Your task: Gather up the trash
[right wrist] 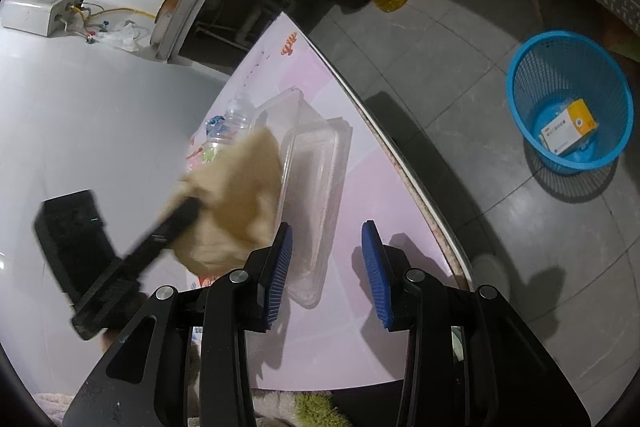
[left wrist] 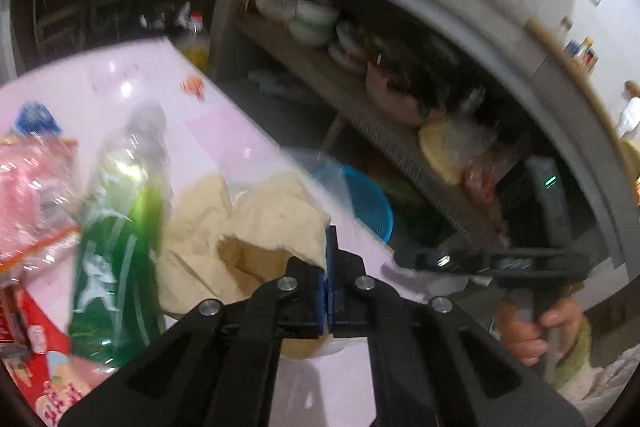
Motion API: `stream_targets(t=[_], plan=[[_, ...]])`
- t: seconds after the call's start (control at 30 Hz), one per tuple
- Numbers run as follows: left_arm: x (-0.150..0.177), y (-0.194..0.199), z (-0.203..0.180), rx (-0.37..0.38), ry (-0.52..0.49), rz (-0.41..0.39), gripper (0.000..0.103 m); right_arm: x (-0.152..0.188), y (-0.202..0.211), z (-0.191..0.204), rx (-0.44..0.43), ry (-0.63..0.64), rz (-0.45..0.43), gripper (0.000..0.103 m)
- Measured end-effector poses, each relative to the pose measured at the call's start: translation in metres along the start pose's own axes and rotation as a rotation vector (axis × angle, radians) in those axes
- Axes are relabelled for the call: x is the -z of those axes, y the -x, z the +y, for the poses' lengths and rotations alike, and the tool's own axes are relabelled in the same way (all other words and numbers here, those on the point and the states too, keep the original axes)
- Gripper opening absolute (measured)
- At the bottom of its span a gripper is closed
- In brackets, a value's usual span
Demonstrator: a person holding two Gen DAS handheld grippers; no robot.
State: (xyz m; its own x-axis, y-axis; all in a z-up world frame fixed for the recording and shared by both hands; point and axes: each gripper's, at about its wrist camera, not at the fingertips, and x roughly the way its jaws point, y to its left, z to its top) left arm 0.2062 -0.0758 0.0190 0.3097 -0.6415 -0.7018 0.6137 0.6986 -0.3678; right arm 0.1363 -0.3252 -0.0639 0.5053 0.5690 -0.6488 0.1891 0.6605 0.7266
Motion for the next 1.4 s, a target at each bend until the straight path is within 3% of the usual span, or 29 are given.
stream_targets(t=[0.2,0.33,0.47,0.6,0.73,0.87,0.93,1.03,1.2,1.4], plan=[[-0.006,0.087,-0.018,0.039,-0.016,-0.192,0.0,0.003,0.0,0.005,-0.007,0.013,-0.002,0.037],[-0.001,0.136,-0.028,0.053,-0.027,-0.275,0.0,0.005,0.003,0.009,-0.018,0.031,-0.003,0.037],[0.011,0.179,-0.03,0.118,0.016,-0.335,0.0,0.008,0.006,0.01,-0.025,0.042,-0.004,0.037],[0.028,0.195,-0.023,0.194,0.088,-0.353,0.0,0.011,0.008,0.01,-0.03,0.048,-0.005,0.037],[0.046,0.184,-0.013,0.152,0.139,-0.345,0.0,0.014,0.01,0.012,-0.032,0.047,-0.012,0.037],[0.052,0.168,-0.003,0.16,0.197,-0.338,0.0,0.016,0.011,0.013,-0.029,0.042,-0.013,0.037],[0.049,0.173,-0.01,0.149,0.163,-0.384,0.0,0.016,0.013,0.012,-0.024,0.041,-0.018,0.037],[0.051,0.186,-0.036,0.095,0.007,-0.456,0.0,0.016,0.017,0.011,-0.021,0.036,-0.029,0.037],[0.067,0.173,-0.056,0.019,-0.111,-0.393,0.0,0.017,0.016,0.007,-0.006,0.026,-0.024,0.037],[0.106,0.14,-0.04,0.006,-0.017,-0.242,0.0,0.022,0.019,0.015,0.015,0.073,-0.021,0.037]])
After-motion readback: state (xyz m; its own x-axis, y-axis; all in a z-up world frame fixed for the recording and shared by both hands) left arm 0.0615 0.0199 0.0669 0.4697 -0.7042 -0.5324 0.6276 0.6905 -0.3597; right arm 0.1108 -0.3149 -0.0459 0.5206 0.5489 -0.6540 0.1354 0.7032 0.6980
